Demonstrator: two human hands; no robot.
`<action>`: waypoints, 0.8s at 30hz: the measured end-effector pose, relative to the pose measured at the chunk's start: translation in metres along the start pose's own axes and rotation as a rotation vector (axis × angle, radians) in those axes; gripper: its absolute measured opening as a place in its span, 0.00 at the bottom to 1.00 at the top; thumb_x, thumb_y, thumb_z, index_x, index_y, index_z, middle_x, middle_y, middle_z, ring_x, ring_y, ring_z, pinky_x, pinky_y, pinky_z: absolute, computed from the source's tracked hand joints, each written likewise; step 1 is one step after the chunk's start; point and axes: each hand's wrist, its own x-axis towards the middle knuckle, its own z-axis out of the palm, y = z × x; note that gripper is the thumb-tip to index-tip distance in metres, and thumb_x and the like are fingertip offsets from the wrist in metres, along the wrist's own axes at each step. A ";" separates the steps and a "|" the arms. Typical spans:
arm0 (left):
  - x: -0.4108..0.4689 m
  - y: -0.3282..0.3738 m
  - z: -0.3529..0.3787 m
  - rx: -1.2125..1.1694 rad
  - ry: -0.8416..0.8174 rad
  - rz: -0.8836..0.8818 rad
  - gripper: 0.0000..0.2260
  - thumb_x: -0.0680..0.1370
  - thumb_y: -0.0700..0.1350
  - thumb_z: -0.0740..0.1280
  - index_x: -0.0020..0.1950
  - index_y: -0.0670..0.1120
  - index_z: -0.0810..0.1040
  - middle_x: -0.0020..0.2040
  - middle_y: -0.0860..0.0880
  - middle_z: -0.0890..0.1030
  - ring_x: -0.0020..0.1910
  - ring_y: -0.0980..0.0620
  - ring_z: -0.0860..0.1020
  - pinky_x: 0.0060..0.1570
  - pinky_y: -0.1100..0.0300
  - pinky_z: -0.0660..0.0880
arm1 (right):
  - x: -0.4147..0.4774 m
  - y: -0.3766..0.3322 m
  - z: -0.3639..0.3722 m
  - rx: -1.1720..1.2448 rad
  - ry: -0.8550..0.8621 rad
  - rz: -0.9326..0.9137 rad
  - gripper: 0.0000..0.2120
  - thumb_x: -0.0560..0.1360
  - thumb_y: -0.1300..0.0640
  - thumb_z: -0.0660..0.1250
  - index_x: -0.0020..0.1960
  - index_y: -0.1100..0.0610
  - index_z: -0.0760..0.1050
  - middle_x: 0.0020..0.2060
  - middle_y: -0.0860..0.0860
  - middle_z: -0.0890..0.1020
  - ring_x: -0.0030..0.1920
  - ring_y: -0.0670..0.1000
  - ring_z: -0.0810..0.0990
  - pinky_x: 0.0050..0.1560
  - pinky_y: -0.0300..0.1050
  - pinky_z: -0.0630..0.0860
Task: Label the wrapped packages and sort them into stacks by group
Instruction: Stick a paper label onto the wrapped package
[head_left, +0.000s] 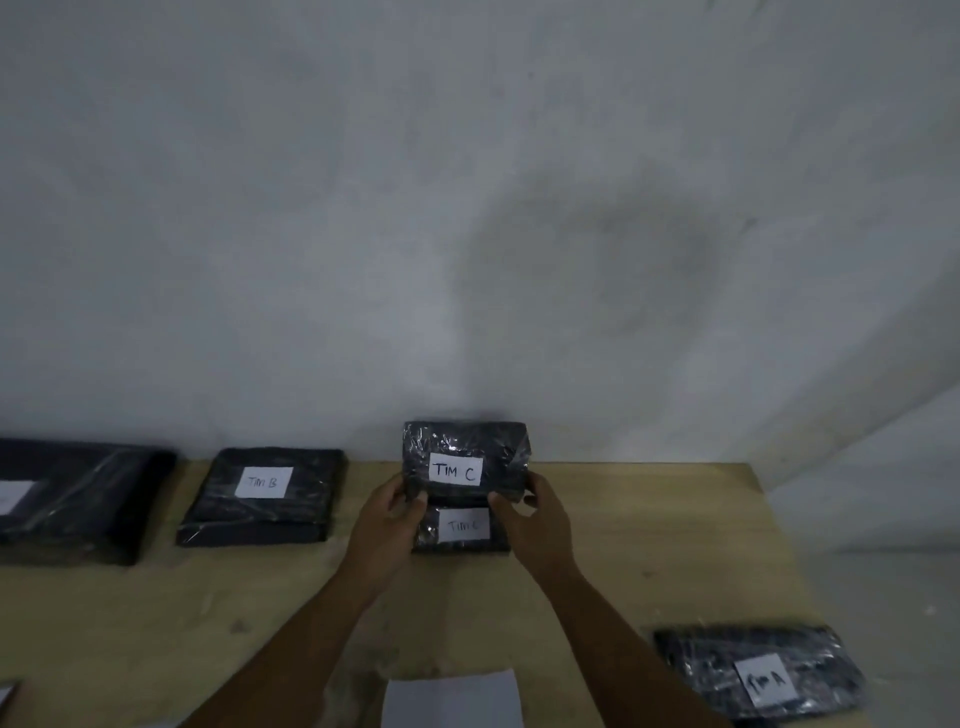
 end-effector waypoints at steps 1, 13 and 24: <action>0.003 -0.002 0.001 0.008 -0.005 -0.021 0.11 0.80 0.39 0.63 0.61 0.47 0.76 0.53 0.54 0.79 0.50 0.63 0.76 0.37 0.77 0.71 | 0.005 0.002 0.003 -0.022 -0.004 0.006 0.17 0.74 0.55 0.71 0.60 0.57 0.75 0.48 0.46 0.78 0.48 0.45 0.75 0.38 0.23 0.69; -0.008 0.010 0.007 0.042 0.070 0.025 0.11 0.78 0.36 0.65 0.54 0.51 0.69 0.45 0.62 0.72 0.50 0.56 0.74 0.45 0.64 0.71 | -0.003 0.024 -0.001 -0.029 0.020 0.078 0.30 0.74 0.48 0.70 0.71 0.58 0.66 0.64 0.55 0.75 0.63 0.52 0.73 0.56 0.42 0.71; -0.097 -0.015 0.071 0.115 -0.118 -0.100 0.06 0.78 0.40 0.66 0.54 0.47 0.74 0.48 0.49 0.79 0.45 0.53 0.77 0.39 0.62 0.72 | -0.085 0.064 -0.103 0.020 0.223 0.059 0.12 0.75 0.54 0.70 0.57 0.56 0.74 0.51 0.51 0.78 0.53 0.51 0.76 0.51 0.43 0.72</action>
